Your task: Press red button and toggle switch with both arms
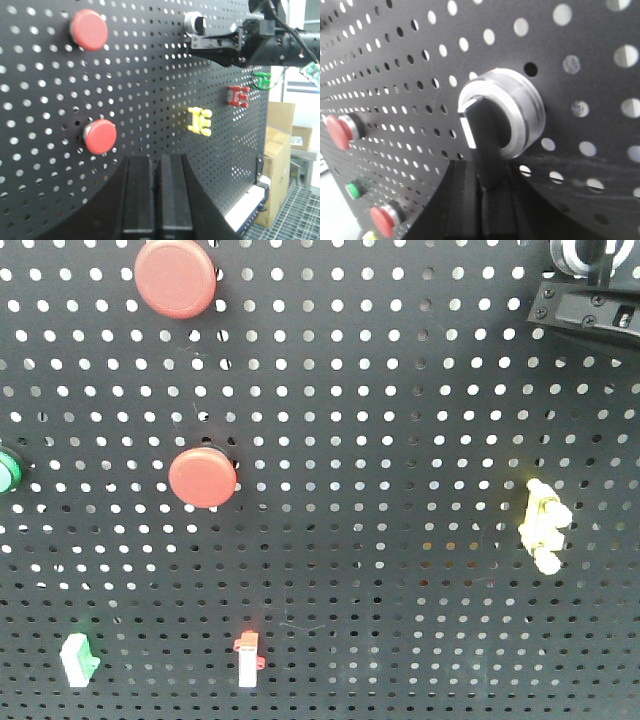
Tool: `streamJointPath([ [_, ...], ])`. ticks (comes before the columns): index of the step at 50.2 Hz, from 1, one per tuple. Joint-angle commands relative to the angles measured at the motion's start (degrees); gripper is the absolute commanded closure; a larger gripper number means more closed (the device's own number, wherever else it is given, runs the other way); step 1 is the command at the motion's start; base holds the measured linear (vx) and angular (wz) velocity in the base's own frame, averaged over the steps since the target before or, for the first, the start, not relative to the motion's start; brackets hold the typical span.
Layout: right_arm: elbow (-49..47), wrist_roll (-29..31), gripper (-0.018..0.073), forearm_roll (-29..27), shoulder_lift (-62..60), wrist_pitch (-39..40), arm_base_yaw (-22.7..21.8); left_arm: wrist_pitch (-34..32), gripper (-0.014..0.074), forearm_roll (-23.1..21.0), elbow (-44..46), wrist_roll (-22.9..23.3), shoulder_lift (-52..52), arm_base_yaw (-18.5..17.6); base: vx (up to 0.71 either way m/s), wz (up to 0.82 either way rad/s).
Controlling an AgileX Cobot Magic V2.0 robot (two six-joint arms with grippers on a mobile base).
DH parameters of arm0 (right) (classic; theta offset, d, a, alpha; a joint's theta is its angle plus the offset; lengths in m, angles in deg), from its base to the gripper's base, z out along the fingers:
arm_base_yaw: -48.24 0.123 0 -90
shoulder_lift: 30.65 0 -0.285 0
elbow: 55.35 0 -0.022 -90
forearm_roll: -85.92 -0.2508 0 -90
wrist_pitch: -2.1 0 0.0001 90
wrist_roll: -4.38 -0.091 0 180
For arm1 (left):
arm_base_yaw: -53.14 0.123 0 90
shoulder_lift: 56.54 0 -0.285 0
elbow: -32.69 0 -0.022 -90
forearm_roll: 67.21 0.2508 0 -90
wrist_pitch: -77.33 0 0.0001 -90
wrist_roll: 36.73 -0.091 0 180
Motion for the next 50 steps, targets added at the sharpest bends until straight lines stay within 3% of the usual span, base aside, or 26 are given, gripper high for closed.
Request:
streamJointPath([
  [1, -1.7, 0.3, 0.0562, -5.1, -0.4, -0.5, -0.4, -3.4, 0.0594, -2.2, 1.3, 0.7, -0.6, 0.0, 0.0, 0.0],
  [12, -1.7, 1.7, 0.0562, -10.1, -0.4, -1.7, -0.4, -3.4, 0.0594, -2.2, 1.3, 0.7, -0.6, 0.0, 0.0, 0.0],
  [22, -1.7, 2.4, 0.0562, -9.9, -0.4, 1.8, -0.4, -3.1, 0.0594, -2.2, 1.3, 0.9, -0.6, 0.0, 0.0, 0.0],
  [25, -1.7, 2.7, 0.0562, -9.1, -0.4, 2.8, -0.4, -3.0, 0.0594, -2.2, 1.3, 0.9, -0.6, 0.0, 0.0, 0.0],
  [26, -1.7, 2.2, 0.0562, -5.7, -0.4, 4.7, -0.4, -3.0, 0.0594, -2.2, 1.3, 0.9, -0.6, 0.0, 0.0, 0.0],
  [34, -1.7, 0.8, 0.0562, 0.2, -0.6, 6.3, -0.4, -3.0, 0.0594, -2.2, 1.3, 0.9, -0.6, 0.0, 0.0, 0.0],
  [50, -1.7, -1.4, 0.0562, 4.2, -3.8, 11.9, -0.4, -3.1, 0.0594, -2.2, 1.3, 0.9, -0.6, 0.0, 0.0, 0.0],
])
